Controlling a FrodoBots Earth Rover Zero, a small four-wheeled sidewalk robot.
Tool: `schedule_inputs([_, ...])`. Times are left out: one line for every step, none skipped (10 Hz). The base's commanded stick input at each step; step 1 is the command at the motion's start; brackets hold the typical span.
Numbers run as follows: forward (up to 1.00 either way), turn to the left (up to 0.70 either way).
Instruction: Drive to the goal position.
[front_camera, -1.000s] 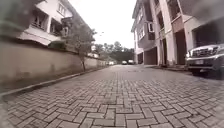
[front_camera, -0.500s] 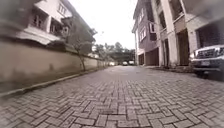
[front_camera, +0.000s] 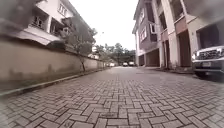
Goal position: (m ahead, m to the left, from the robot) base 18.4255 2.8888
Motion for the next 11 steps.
schedule_inputs([0.0, 0.0])
schedule_inputs([0.0, 0.0])
schedule_inputs([0.44, 0.0])
schedule_inputs([0.5, 0.0])
schedule_inputs([0.5, 0.0])
schedule_inputs([0.5, 0.0])
schedule_inputs([0.5, 0.0])
schedule_inputs([0.5, 0.0])
schedule_inputs([0.5, 0.0])
schedule_inputs([0.5, 0.0])
schedule_inputs([0.5, 0.0])
